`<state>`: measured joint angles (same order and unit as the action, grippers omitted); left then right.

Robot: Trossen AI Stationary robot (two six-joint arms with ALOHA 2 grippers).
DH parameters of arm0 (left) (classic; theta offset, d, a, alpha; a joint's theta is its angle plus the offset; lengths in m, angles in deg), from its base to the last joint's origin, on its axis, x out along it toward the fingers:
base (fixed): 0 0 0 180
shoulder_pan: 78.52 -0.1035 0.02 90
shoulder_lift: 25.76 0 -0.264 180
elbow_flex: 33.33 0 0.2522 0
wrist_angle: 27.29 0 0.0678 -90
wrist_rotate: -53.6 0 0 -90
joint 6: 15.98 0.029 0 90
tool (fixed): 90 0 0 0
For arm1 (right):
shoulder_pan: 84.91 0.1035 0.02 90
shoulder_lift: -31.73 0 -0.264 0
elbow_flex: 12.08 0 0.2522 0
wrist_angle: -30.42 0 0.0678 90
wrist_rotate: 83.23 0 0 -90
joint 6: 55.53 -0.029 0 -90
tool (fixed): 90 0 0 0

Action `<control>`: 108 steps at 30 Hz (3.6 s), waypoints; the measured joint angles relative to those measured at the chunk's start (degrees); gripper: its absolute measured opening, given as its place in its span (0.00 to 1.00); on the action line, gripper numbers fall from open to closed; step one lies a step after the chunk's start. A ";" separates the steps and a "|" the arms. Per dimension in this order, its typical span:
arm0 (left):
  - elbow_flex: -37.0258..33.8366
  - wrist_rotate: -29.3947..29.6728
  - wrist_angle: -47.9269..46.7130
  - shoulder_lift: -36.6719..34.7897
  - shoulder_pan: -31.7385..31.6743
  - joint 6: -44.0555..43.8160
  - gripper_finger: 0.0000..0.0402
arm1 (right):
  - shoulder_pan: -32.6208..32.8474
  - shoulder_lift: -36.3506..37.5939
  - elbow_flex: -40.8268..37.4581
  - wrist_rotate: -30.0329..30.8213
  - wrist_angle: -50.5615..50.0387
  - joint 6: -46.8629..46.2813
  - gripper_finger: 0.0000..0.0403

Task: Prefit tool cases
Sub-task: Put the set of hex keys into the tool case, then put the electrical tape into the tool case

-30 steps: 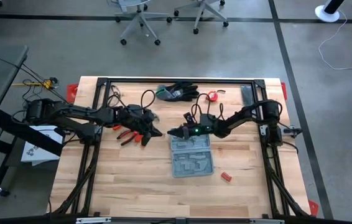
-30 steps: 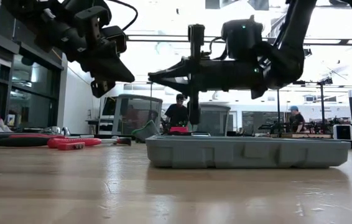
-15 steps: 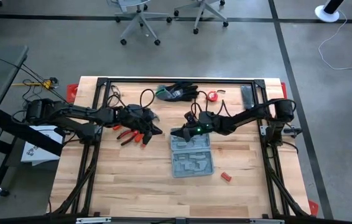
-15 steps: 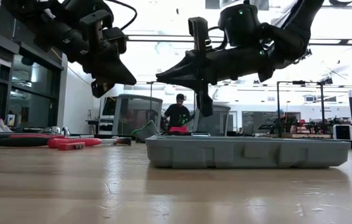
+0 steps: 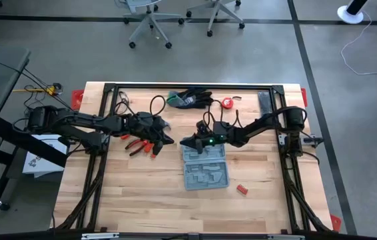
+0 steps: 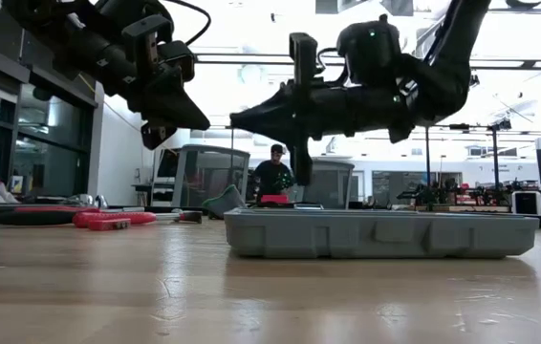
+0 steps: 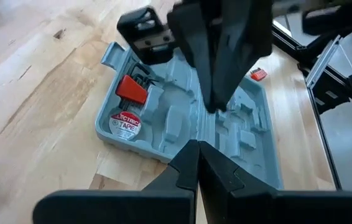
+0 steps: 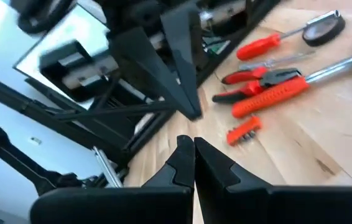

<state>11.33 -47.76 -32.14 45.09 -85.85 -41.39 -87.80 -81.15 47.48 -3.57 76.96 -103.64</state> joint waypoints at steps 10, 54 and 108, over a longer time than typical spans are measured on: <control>0.02 0.02 -0.04 0.00 0.00 0.50 0.00 | 0.65 -4.84 0.00 0.94 2.85 1.66 0.00; 1.98 0.64 2.23 10.52 0.83 0.50 0.00 | 4.59 27.26 3.95 9.18 -59.99 7.19 0.00; 11.10 8.06 -37.99 6.67 -16.94 12.57 0.02 | 11.29 22.53 3.96 18.02 -71.76 0.62 0.00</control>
<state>22.43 -39.70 -70.14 51.76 -102.79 -28.82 -76.51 -58.62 51.43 14.45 5.21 -103.02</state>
